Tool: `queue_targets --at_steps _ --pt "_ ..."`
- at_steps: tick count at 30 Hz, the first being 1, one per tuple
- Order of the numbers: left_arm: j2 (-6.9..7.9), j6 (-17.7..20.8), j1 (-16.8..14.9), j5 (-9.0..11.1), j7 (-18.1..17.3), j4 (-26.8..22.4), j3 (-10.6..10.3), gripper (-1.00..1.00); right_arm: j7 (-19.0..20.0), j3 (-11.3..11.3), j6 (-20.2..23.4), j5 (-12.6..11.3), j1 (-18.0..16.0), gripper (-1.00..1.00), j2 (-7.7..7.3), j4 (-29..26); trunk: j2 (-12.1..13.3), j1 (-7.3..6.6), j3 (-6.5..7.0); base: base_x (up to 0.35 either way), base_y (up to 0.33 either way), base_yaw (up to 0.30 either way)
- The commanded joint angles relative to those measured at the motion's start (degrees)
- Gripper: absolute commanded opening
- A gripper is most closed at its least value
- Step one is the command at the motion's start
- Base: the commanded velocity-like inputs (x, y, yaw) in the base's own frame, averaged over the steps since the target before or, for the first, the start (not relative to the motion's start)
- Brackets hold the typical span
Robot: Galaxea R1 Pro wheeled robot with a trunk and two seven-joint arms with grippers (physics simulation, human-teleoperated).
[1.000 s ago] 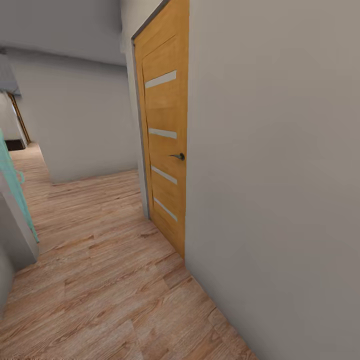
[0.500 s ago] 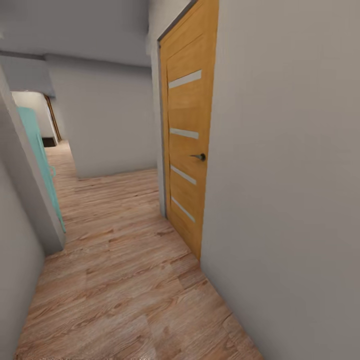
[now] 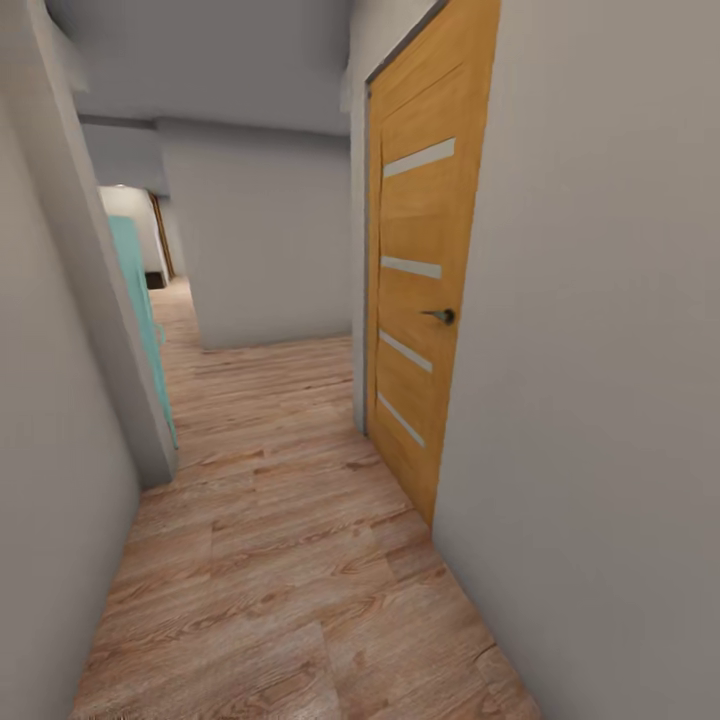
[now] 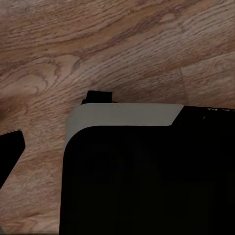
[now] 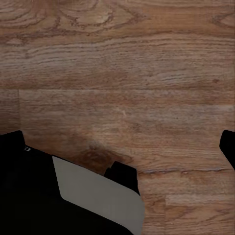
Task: Move the two storage containers from the living room to the garage. In the garage, place one container on the floor and stack the other container on top of it (either order is fine).
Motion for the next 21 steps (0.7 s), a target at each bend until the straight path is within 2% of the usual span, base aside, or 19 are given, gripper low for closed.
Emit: queue_targets --at_steps 1,21 --pt "-0.04 0.04 0.04 0.39 0.02 -0.10 0.09 1.00 0.07 -0.48 -0.27 0.36 -0.08 1.00 -0.01 0.16 -0.03 0.00 -0.05 0.000 0.000 0.256" --pt "-0.05 0.03 0.04 0.39 0.03 -0.08 0.08 1.00 0.08 -0.48 -0.22 0.37 -0.08 1.00 -0.01 0.16 -0.03 0.00 -0.05 0.000 0.000 0.256"
